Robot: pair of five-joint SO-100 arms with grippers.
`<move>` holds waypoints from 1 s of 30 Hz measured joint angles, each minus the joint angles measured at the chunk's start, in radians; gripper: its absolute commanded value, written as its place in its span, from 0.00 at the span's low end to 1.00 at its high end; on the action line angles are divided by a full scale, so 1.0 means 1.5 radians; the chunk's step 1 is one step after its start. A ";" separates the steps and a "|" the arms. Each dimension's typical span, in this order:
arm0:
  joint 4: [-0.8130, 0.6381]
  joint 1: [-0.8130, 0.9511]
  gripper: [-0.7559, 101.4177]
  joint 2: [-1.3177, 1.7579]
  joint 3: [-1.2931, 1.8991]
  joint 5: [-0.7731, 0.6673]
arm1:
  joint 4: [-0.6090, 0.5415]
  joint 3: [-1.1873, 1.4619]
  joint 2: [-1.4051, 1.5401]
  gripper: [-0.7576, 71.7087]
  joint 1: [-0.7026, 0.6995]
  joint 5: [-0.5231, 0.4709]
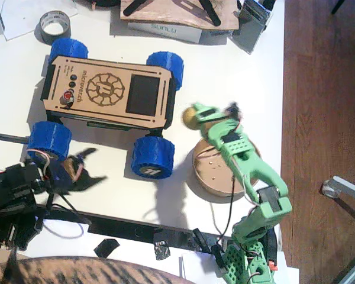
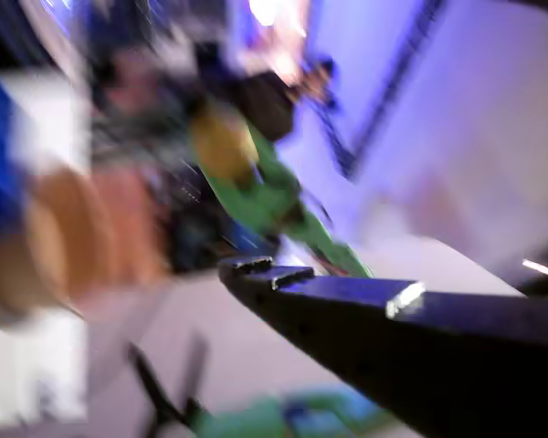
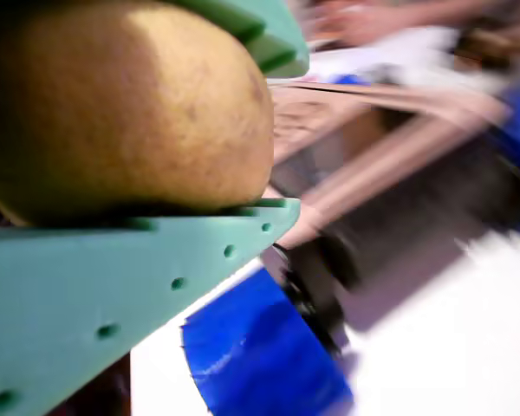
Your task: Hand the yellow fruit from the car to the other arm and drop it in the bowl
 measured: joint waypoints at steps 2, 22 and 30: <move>0.009 -0.064 0.15 -0.005 0.000 0.046 | 0.029 -0.014 -0.019 0.01 0.020 0.042; 0.202 -0.602 0.01 -0.083 0.000 0.681 | 0.327 -0.108 -0.097 0.01 0.106 0.189; 0.265 -0.653 0.01 -0.198 -0.001 0.704 | 0.412 -0.110 -0.097 0.01 0.106 0.189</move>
